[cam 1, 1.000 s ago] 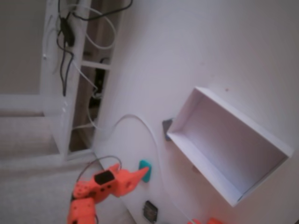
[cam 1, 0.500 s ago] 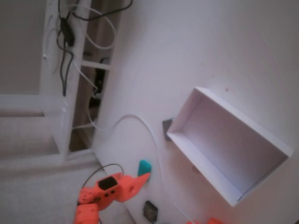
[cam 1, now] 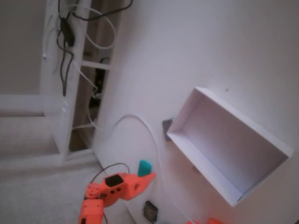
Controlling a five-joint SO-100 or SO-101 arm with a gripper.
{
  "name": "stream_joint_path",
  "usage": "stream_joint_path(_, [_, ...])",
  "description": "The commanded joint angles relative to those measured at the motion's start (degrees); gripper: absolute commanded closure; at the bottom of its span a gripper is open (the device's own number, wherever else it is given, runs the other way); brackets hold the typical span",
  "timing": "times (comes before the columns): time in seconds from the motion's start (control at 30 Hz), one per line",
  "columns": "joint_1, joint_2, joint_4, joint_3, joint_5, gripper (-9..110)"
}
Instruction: Grasp the green cube and put it in the bin.
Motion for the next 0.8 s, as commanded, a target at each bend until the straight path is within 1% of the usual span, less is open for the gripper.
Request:
stream_joint_path(0.0, [0.18, -0.35, -0.18, 0.09, 0.00, 48])
stream_joint_path(0.3, [0.53, -3.69, -6.06, 0.53, 0.35, 48])
stream_joint_path(0.5, [0.79, -4.22, -6.15, 0.53, 0.35, 48])
stream_joint_path(0.53, [0.79, -4.31, -6.15, 0.53, 0.35, 51])
stream_joint_path(0.63, [0.88, -4.39, -5.98, 0.53, 0.35, 53])
stream_joint_path(0.67, [0.97, -4.48, -5.89, 0.53, 0.35, 58])
stream_joint_path(0.7, [0.97, -4.83, -5.80, 0.44, 0.26, 59])
stream_joint_path(0.77, [1.05, -5.80, -5.45, -0.18, 0.26, 60])
